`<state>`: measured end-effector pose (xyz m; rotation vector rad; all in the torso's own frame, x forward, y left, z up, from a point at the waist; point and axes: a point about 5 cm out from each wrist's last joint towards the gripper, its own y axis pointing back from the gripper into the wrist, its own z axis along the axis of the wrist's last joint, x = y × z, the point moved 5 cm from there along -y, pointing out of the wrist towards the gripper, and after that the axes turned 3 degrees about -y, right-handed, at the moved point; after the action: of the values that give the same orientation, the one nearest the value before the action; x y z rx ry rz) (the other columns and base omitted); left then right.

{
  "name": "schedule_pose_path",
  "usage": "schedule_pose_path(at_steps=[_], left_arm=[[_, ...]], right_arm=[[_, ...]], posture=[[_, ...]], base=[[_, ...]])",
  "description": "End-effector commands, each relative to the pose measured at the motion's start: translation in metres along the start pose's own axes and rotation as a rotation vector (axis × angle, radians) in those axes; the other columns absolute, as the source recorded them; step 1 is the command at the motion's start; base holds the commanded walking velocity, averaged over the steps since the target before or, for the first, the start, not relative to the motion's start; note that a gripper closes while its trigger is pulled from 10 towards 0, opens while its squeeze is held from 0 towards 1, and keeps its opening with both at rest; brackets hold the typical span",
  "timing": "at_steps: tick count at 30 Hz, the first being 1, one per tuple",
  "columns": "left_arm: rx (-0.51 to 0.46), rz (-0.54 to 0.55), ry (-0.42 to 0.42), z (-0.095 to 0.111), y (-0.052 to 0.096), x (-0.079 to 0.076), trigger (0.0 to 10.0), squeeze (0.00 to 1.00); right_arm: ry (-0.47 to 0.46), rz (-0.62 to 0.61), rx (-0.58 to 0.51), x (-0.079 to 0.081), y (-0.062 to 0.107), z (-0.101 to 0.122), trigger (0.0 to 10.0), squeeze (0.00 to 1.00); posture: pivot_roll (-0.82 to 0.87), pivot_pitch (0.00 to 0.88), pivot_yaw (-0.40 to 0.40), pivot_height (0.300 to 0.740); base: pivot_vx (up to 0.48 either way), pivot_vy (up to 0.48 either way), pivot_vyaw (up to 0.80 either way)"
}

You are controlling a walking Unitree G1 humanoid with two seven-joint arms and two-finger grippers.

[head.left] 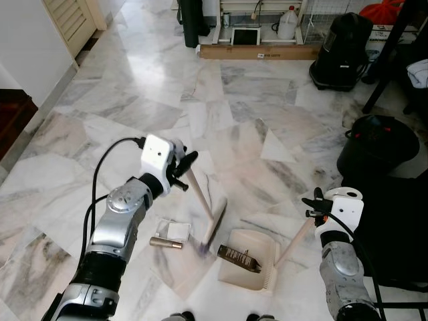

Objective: Sweep floor

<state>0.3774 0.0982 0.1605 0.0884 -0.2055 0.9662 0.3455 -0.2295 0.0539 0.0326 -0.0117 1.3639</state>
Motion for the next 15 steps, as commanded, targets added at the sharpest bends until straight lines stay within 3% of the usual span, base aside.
schedule_pose_path(at_steps=[1, 10, 15], left_arm=[[0.006, -0.024, -0.048, 0.001, 0.004, -0.001, 10.0, 0.0], [0.019, -0.038, -0.042, -0.003, 0.007, -0.005, 10.0, 0.0], [0.083, -0.126, -0.018, -0.018, 0.011, -0.021, 10.0, 0.0]], right_arm=[[-0.008, -0.005, -0.014, -0.001, -0.001, 0.004, 10.0, 0.0], [-0.008, -0.003, -0.011, 0.0, -0.001, 0.003, 10.0, 0.0], [-0.007, -0.002, -0.01, 0.0, -0.001, 0.003, 10.0, 0.0]], posture=[[0.06, 0.148, 0.062, 0.74], [0.06, 0.157, 0.057, 0.74], [0.06, 0.163, 0.057, 0.74]], base=[[0.0, 0.0, 0.0], [0.0, 0.0, 0.0], [0.0, 0.0, 0.0]])
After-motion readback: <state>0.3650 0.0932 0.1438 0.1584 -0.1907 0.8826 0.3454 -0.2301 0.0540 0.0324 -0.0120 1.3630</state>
